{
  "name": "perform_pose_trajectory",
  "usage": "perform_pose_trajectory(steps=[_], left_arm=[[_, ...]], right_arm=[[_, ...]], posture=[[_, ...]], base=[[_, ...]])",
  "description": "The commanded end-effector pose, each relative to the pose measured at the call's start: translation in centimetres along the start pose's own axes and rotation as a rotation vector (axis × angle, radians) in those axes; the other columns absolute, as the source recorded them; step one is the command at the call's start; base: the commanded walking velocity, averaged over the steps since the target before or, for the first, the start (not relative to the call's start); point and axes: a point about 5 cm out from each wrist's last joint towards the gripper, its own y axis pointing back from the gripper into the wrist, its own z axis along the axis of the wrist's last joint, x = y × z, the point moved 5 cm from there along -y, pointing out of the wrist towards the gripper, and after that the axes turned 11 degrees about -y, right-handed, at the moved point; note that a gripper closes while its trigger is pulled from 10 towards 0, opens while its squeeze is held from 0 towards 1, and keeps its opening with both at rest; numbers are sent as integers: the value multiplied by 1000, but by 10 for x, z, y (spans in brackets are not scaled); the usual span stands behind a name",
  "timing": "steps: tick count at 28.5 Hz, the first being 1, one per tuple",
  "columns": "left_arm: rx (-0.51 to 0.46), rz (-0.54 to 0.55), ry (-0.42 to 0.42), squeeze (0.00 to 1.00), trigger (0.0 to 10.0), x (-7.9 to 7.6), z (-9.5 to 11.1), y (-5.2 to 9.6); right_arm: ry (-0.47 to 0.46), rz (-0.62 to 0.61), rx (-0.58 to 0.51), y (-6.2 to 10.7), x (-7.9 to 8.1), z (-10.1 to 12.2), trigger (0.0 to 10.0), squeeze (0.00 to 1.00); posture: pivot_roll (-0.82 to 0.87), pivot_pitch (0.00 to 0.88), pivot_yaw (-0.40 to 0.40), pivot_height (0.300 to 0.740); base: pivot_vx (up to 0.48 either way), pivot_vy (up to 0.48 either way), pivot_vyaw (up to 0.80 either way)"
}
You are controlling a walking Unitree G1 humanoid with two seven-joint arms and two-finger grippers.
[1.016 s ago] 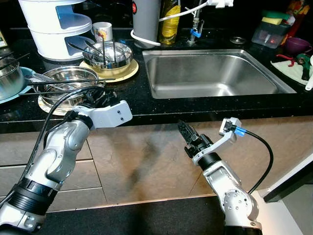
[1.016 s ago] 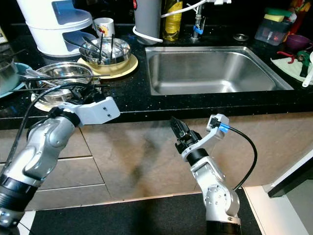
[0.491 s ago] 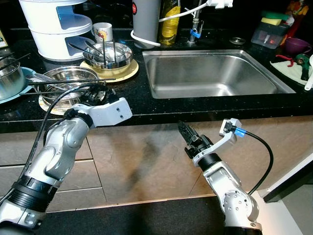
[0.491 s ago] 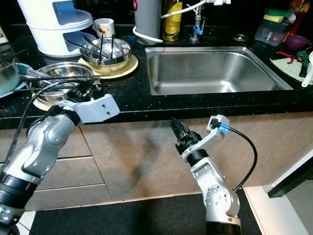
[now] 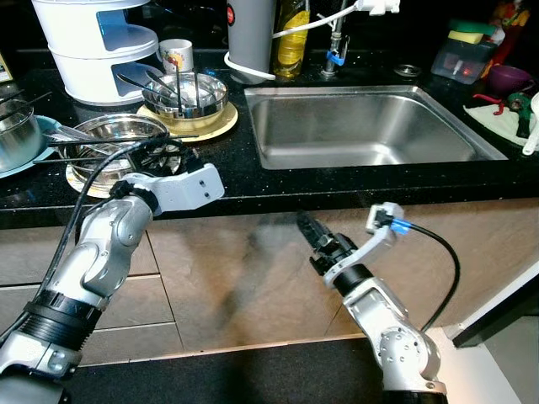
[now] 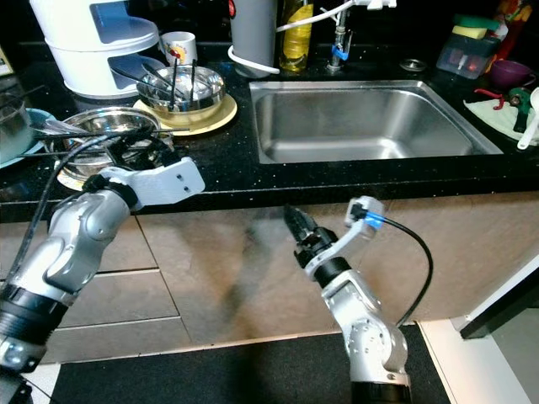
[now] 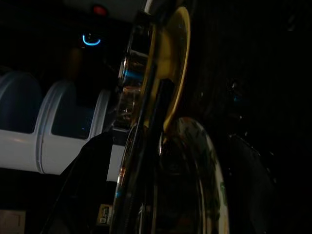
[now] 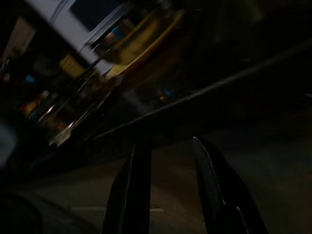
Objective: Kitchen organization
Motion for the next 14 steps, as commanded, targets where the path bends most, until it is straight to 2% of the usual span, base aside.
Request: perform_pose_trajectory(steps=[1,3,4,5,8,10,14], left_arm=[[-5,-9,-24,0,10000,-1,2,-2],[-5,-9,-25,0,10000,-1,2,-2],[-4,-9,-23,0,10000,-1,2,-3],[-4,-9,-23,0,10000,-1,2,-3],[0,-3,-26,0,10000,1,-1,-5],[2,-1,-31,0,10000,3,-2,-6],[3,-1,-34,0,10000,4,-3,-7]], right_arm=[[62,21,23,1,6,-4,10000,0],[74,24,24,1,8,-4,10000,0],[129,26,24,0,10,-3,10000,0],[129,26,24,0,10,-3,10000,0],[287,66,5,-4,23,2,10000,0],[360,105,-11,-6,33,4,10000,0],[448,139,-15,-6,41,6,10000,0]], posture=[[-85,179,-33,740],[-85,179,-33,740],[-85,179,-33,740],[-85,179,-33,740],[-87,186,-33,740],[-87,186,-33,740],[-84,188,-31,740]], base=[[0,0,0],[0,0,0],[0,0,0],[0,0,0],[0,0,0],[0,0,0],[0,0,0]])
